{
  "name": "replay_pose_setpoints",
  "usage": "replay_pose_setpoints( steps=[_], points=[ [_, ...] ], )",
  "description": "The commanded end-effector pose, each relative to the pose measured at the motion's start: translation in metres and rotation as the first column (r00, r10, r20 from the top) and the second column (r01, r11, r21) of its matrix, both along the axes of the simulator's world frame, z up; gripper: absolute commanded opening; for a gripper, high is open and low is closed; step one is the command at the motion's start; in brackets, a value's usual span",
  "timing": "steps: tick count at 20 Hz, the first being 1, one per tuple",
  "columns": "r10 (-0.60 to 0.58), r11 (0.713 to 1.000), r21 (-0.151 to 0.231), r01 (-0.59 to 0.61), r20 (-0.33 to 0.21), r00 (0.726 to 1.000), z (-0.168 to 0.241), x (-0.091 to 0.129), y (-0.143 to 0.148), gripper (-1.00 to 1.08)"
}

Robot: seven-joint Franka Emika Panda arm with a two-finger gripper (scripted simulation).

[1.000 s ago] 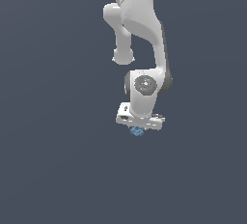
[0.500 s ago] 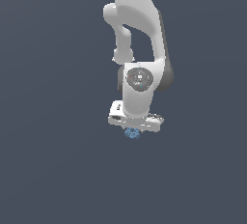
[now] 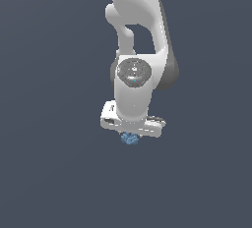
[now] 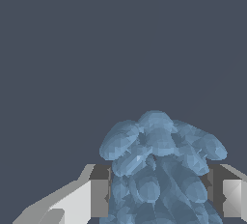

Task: Pick up the object and move it to a goal position.

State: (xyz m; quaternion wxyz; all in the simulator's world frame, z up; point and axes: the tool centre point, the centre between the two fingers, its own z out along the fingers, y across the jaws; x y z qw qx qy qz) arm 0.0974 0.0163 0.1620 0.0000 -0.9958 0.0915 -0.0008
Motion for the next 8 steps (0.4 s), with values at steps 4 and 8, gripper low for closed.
replay_pose_setpoints(
  steps=[4, 8],
  points=[
    [0.001, 1.000, 0.000, -0.001, -0.001, 1.000, 0.0106, 0.0079, -0.0048, -1.00],
    [0.001, 1.000, 0.000, -0.001, -0.001, 1.000, 0.0125, 0.0095, -0.0057, -1.00]
  ],
)
